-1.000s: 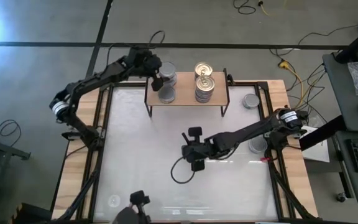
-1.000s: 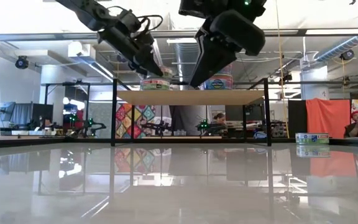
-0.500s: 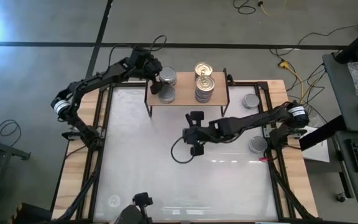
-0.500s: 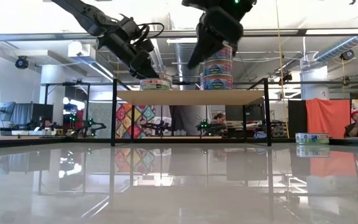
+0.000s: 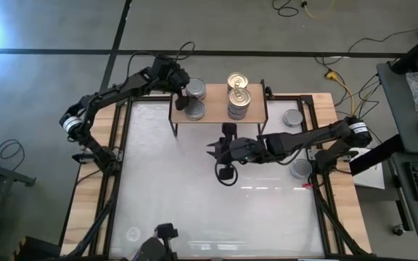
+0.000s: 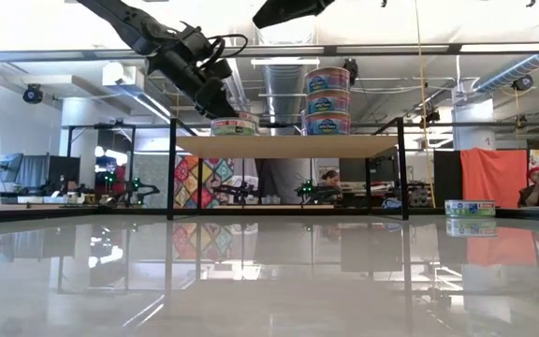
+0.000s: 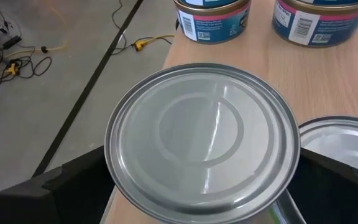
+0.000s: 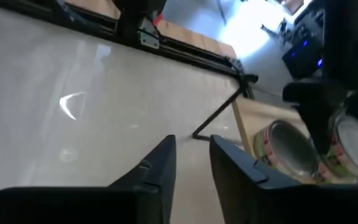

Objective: Stack canned seafood by type on shelf
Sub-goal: Stack the green tuna can on top of the other green tuna can on the shelf

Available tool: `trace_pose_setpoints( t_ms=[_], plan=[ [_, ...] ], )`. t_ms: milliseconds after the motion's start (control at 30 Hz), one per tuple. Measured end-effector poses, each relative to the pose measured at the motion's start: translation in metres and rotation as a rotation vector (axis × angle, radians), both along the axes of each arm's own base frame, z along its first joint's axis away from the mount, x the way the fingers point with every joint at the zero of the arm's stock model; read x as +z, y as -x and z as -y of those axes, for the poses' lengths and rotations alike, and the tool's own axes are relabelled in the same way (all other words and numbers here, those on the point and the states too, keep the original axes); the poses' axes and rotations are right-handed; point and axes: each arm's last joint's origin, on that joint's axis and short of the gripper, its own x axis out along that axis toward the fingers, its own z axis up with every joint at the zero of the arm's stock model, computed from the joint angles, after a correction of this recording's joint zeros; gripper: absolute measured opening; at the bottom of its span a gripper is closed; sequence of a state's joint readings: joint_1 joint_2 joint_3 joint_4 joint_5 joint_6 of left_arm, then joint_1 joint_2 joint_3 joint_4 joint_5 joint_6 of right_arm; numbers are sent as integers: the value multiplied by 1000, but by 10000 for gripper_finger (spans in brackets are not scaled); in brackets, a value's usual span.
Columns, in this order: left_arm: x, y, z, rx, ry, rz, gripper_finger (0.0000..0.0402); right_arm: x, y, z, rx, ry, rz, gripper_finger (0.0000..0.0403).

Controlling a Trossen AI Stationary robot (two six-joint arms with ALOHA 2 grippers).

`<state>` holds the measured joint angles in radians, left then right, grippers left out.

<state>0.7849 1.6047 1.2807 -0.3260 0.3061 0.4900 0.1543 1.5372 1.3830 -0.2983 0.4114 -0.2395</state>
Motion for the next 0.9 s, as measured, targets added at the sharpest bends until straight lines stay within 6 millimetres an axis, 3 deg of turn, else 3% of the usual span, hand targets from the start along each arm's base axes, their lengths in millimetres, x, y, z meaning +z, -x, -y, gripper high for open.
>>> trace_pose_setpoints(
  t_ms=[333, 533, 667, 900],
  plan=[
    [0, 11, -10, -10, 6, 16, 400, 9, -6, 7, 40, 106, 68, 143],
    [1, 11, -10, -85, 15, 44, 400, 24, -14, 41, -40, 155, 64, 145],
    [0, 11, -9, -131, 5, 38, 400, 36, -24, 65, -70, 212, -29, 137],
    [2, 13, -12, -137, -30, 48, 400, 47, -53, 83, -84, 341, -116, 124]
  ],
)
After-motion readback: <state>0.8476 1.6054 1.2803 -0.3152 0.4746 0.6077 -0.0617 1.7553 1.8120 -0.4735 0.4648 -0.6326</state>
